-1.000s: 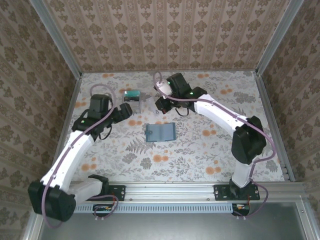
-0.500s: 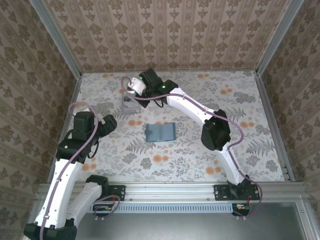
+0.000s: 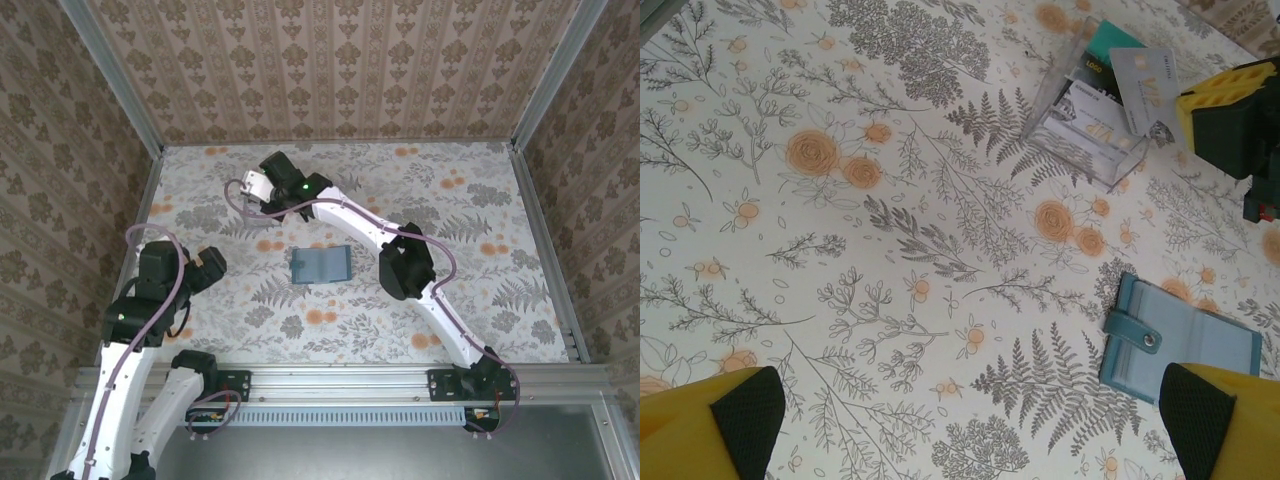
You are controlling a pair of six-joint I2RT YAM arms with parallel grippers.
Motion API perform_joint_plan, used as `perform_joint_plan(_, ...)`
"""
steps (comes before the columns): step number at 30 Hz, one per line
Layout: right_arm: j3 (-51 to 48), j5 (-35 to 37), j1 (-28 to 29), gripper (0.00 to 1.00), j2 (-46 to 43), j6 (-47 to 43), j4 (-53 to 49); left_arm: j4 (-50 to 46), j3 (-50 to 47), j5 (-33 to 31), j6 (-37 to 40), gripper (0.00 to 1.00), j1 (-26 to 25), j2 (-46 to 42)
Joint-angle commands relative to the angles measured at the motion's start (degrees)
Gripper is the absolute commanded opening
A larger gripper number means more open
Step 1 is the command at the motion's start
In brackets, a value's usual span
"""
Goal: Take the credit cards out of the card holder
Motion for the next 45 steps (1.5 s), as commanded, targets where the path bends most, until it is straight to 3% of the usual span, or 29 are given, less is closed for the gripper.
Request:
perform_joint_plan(1, 2.37, 2.54, 0.34, 0.00, 1.71, -1.24, 1.73, -2.81, -0.53, -1.13, -0.89, 1.00, 0.53, -0.82)
perform_joint_plan(15, -0.53, 3.13, 0.31, 0.00, 3.38, -2.77, 1.73, -2.73, -1.27, -0.75, -1.48, 1.00, 0.54, -0.86)
perform_joint_plan(17, -0.66, 3.44, 0.33, 0.06, 3.52, -2.43, 3.69, -2.64, -1.28, -0.76, -1.50, 1.00, 0.56, -0.81)
perform_joint_plan(21, -0.64, 3.35, 0.19, 0.08, 3.82, -1.68, 4.04, -2.55, -1.28, -0.76, -1.42, 1.00, 0.57, -0.74)
perform_joint_plan(22, -0.64, 3.59, 0.20, 0.16, 3.90, -1.43, 4.17, -2.54, -1.28, -0.67, -1.36, 1.00, 0.62, -0.70)
perform_joint_plan(23, -0.68, 3.72, 0.18, 0.18, 3.92, -1.17, 4.36, -2.47, -1.34, -0.59, -1.38, 1.00, 0.62, -0.70)
perform_joint_plan(32, -0.90, 4.99, 0.06, 0.21, 3.26, 0.33, 4.80, -1.76, -1.91, 0.36, -1.34, 1.00, 0.62, -0.59)
perform_joint_plan(38, -1.44, 5.97, -0.38, 0.21, -0.07, 5.97, 4.85, 0.41, -2.64, 2.01, 0.05, 1.00, 0.62, -0.18)
perform_joint_plan(45, -9.93, 2.75, -1.83, 0.26, -9.41, 20.30, 5.52, 5.23, -3.63, 6.03, 1.12, 0.99, 0.62, 2.45)
